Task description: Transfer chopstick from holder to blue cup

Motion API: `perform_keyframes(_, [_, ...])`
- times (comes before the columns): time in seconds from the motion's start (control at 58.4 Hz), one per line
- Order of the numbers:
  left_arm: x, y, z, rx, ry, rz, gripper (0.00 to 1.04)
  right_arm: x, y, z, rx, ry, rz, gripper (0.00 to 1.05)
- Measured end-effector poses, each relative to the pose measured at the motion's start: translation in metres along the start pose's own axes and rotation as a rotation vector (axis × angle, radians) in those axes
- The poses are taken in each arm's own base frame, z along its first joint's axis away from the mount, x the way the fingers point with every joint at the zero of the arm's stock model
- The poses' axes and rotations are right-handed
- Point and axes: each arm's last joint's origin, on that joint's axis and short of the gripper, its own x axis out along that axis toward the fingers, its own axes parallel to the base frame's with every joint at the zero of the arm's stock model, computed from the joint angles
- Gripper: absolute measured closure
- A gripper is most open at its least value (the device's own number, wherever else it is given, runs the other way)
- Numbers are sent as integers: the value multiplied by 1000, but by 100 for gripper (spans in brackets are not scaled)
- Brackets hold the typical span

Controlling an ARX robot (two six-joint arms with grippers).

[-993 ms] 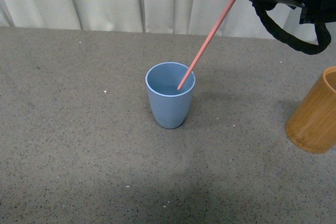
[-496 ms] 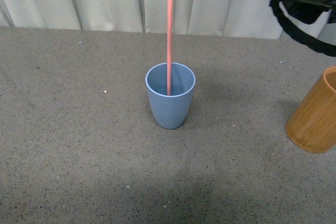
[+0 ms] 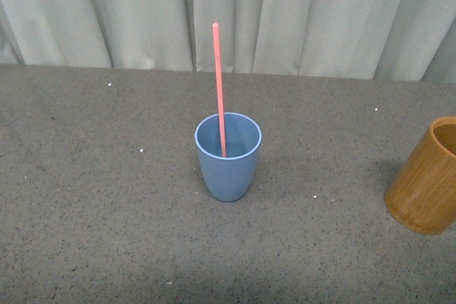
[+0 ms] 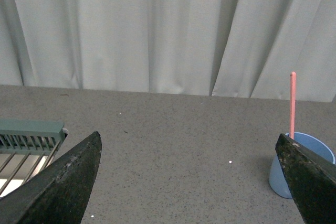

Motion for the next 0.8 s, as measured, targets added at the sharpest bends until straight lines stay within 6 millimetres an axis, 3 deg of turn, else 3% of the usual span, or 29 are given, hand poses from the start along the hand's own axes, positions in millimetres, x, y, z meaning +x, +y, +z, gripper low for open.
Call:
perform_keyframes(0.086, [0, 0, 0, 0, 0, -2, 7, -25, -3, 5, -6, -90, -8, 85])
perform_keyframes(0.205, [0, 0, 0, 0, -1, 0, 7, -36, -3, 10, -17, -181, -1, 104])
perform_keyframes(0.599, [0, 0, 0, 0, 0, 0, 7, -37, -3, 10, -23, -190, -1, 103])
perform_keyframes(0.804, [0, 0, 0, 0, 0, 0, 7, -37, -3, 10, -23, -190, -1, 68])
